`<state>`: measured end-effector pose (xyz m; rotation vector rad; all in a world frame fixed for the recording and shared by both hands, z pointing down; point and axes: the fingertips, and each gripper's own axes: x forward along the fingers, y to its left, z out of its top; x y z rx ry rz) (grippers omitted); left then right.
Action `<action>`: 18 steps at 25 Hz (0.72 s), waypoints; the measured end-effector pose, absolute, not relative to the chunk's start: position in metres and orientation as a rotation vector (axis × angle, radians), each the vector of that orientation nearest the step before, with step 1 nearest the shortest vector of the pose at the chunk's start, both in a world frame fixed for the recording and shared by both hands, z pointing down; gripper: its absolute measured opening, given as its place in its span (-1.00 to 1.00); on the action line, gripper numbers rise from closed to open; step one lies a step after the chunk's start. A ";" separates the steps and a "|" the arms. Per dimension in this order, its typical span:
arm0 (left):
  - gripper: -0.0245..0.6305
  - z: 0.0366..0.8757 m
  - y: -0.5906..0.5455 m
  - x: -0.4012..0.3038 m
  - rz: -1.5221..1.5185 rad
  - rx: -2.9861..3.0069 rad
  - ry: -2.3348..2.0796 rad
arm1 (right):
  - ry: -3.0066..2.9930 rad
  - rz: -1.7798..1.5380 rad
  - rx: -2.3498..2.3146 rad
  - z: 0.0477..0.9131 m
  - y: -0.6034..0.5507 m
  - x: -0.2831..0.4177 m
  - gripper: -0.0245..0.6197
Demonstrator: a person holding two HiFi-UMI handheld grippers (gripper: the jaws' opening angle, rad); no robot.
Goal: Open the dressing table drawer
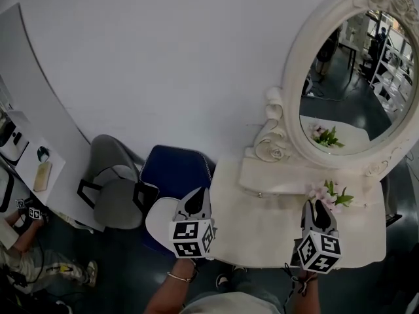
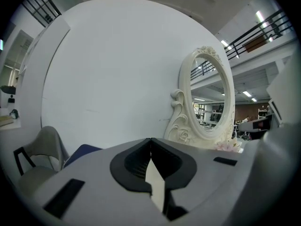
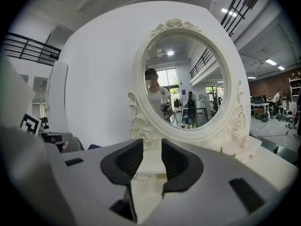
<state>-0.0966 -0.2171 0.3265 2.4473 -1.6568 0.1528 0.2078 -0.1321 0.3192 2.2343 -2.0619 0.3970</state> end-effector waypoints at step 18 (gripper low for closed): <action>-0.87 0.339 -0.259 -0.097 0.217 2.409 -1.695 | -2.086 0.440 2.155 0.334 -0.189 0.200 -0.52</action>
